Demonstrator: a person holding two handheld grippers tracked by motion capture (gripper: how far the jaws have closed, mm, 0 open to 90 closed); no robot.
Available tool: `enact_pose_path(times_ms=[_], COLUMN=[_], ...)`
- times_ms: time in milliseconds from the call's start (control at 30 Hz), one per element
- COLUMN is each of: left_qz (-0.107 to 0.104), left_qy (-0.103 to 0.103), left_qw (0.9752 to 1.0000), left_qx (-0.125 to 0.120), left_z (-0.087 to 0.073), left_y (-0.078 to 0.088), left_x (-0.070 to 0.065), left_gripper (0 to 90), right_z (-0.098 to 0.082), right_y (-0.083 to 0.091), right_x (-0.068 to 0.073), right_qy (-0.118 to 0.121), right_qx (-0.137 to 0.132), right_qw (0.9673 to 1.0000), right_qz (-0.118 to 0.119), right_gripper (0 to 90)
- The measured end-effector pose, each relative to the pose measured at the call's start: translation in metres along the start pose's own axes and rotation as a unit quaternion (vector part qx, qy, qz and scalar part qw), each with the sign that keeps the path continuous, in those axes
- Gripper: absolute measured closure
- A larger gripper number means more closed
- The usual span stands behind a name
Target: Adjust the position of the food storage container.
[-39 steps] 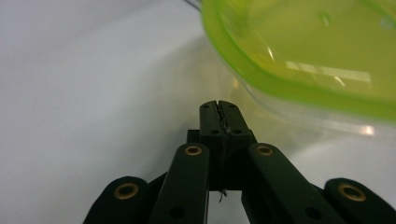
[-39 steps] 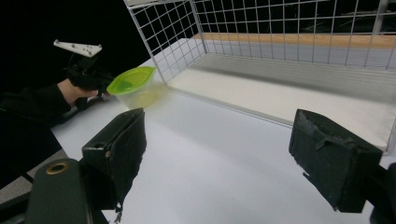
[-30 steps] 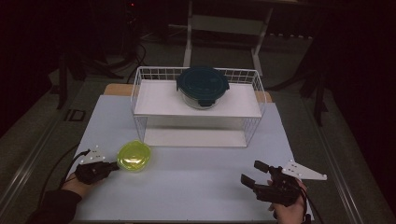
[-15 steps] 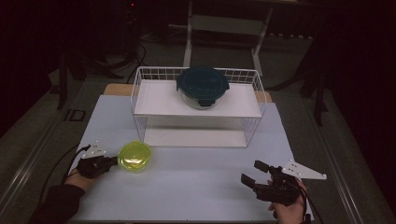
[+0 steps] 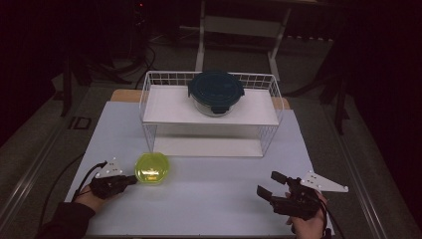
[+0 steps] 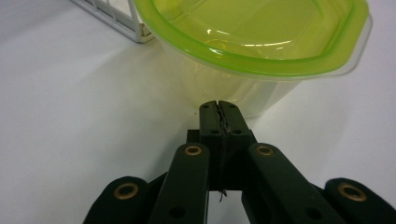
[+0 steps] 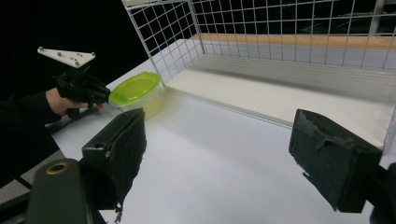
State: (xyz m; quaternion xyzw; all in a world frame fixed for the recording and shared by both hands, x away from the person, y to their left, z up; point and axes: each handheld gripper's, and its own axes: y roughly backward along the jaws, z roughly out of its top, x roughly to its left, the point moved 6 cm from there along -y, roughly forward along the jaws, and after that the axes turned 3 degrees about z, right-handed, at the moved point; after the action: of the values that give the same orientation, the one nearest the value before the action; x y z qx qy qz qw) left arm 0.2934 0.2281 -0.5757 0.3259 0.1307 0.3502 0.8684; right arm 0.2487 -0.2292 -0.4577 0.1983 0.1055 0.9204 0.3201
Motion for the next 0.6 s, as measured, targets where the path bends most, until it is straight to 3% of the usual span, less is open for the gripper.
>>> enact_pose_path(times_ms=[333,600], left_qz=[0.027,0.002], left_qy=[0.023,0.001], left_qw=[0.9994,1.0000], left_qx=[-0.001,0.002], left_z=[0.005,0.011], left_y=[-0.011,-0.015], left_x=[0.021,0.000], left_gripper=[88.7,88.7], right_z=[-0.001,-0.001], right_y=[0.000,0.000], right_x=[-0.003,-0.003], right_qy=[-0.005,-0.004], right_qx=[0.001,0.001], right_qw=[1.0000,1.0000], right_qz=[-0.002,-0.002], right_gripper=[18.4,18.4])
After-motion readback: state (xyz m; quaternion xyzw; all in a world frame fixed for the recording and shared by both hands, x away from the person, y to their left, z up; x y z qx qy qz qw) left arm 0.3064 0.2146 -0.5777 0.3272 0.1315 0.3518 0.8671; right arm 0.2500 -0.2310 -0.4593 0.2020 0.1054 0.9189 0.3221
